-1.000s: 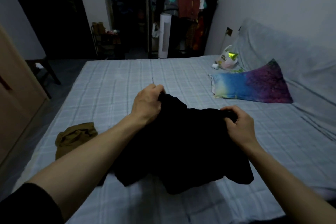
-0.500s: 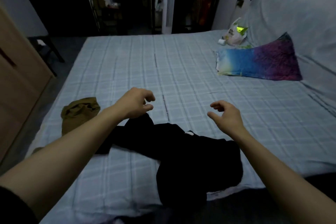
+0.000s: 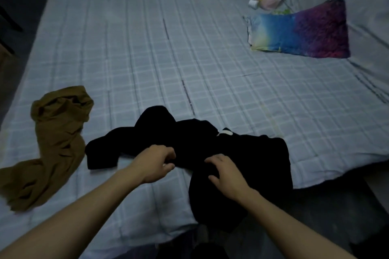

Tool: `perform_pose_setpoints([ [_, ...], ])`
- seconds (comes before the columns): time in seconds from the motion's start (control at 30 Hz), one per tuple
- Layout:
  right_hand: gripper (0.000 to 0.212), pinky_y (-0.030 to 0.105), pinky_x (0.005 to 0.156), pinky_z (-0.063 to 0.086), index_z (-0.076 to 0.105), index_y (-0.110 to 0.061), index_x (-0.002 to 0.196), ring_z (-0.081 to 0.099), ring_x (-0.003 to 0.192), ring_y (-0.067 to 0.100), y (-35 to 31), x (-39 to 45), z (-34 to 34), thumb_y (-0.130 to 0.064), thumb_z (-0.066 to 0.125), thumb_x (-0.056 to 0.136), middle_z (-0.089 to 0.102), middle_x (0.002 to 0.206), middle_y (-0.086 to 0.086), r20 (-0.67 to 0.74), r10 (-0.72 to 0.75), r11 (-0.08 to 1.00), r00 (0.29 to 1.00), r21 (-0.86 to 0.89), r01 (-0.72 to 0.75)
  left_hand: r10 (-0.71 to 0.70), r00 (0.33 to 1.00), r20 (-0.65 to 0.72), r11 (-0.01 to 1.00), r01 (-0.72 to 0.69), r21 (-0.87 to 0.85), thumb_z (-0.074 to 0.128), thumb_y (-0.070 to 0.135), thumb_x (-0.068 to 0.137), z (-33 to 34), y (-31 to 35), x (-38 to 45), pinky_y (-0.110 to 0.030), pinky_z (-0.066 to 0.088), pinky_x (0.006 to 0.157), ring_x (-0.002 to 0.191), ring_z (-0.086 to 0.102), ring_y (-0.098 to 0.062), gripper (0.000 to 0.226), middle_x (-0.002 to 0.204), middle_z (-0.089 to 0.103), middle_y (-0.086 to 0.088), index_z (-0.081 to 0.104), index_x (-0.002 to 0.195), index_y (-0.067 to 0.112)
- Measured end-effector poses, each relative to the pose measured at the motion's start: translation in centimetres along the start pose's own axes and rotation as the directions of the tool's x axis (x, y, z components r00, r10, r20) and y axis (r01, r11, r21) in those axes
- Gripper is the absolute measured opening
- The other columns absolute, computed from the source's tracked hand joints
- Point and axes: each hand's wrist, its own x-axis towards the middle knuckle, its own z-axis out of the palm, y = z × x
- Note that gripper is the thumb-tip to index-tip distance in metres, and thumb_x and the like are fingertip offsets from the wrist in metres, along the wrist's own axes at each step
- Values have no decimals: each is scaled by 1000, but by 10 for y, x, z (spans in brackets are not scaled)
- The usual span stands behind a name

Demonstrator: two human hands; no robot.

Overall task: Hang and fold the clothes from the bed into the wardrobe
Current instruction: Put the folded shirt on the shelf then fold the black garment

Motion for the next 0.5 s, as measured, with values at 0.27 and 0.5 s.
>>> perform_pose_setpoints([
  [0.27, 56, 53, 121, 2, 48, -17, 139, 25, 141, 35, -2, 61, 74, -22, 62, 85, 41, 144, 11, 345, -79, 722, 935, -627, 292, 48, 998, 50, 998, -50, 33, 54, 43, 95, 36, -24, 0, -33, 49, 92, 110, 55, -13, 34, 124, 57, 8, 55, 126, 29],
  [0.5, 25, 37, 81, 48, 66, -19, 105, 62, 99, 29, -1, 109, 23, -11, 52, 86, 61, 110, 6, 103, -9, 922, 995, -385, 49, -38, 999, -5, 999, 38, -19, 61, 37, 92, 1, -48, 14, -33, 51, 85, 97, 60, -12, 22, 108, 64, 8, 63, 111, 25],
])
